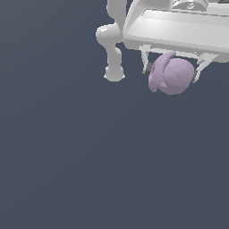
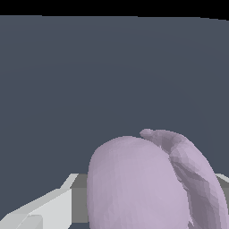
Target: Pick up the object and move it to a goal position.
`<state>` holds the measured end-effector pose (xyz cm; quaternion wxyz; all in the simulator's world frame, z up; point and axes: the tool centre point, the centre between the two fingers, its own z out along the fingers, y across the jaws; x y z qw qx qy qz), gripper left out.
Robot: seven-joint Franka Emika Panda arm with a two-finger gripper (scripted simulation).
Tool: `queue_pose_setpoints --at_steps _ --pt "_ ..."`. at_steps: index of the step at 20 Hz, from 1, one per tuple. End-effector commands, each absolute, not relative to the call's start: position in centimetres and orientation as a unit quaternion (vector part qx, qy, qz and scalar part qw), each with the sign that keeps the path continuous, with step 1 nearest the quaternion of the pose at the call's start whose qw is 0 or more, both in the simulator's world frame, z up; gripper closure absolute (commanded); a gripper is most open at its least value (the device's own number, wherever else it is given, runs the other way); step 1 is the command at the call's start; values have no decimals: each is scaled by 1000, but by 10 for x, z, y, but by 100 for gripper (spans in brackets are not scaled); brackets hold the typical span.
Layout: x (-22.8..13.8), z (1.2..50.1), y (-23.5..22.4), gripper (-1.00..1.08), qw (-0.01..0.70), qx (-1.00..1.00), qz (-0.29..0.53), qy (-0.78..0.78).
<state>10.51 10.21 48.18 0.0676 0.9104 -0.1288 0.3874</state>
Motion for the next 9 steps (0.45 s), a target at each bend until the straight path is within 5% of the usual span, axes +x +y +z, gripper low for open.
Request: queue_pose_setpoints --at_steps 1,9 --pt "101 492 105 108 70 906 397 -127" --pt "96 504 109 108 74 902 407 -125"
